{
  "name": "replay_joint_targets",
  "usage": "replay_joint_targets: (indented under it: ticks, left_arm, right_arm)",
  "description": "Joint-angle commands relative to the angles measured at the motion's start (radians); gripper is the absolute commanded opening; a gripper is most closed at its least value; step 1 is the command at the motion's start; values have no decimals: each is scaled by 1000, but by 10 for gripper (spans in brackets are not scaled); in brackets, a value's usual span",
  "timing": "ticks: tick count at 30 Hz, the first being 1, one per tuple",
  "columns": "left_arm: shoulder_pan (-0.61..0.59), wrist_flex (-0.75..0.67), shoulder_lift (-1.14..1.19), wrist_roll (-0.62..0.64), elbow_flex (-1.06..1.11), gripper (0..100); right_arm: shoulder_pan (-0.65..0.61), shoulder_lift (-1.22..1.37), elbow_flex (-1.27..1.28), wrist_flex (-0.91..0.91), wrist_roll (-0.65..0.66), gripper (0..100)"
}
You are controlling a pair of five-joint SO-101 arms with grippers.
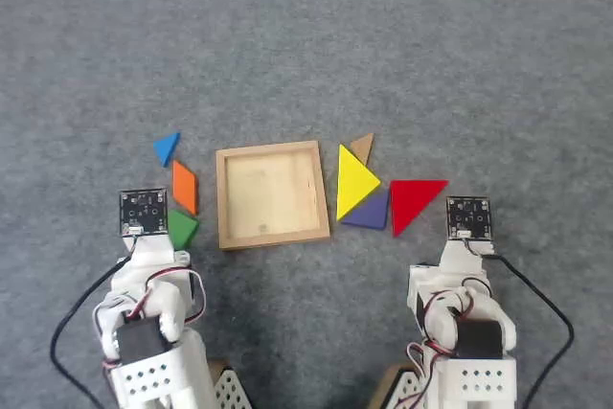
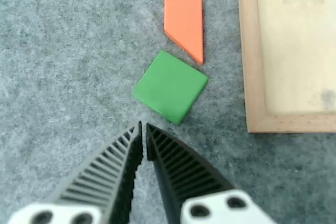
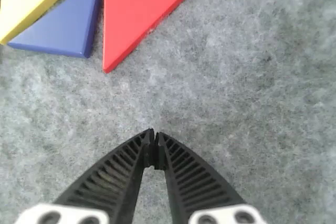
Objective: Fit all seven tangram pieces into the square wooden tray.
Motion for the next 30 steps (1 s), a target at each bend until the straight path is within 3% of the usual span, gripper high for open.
replay_joint_targets:
  ticks: [1, 7, 13, 20, 27, 30]
  left_arm:
    - [-3, 0, -15, -5, -10, 12]
    - [-3, 0, -15, -5, -10, 12]
    - [-3, 0, -15, -5, -10, 12]
    - [-3, 0, -15, -5, -10, 12]
    - [-3, 0, -15, -5, -10, 12]
    - [-3, 0, -15, -3, -10, 12]
  right_arm:
    - [1, -21, 11, 5, 6, 6]
    - [-2, -21, 11, 5, 8, 6]
    - [-150, -22, 11, -12, 11, 6]
    - [-191, -21, -114, -124, 11, 6]
    - [-535, -2, -371, -186, -21, 6]
    - [-585, 93, -416, -266, -98, 6]
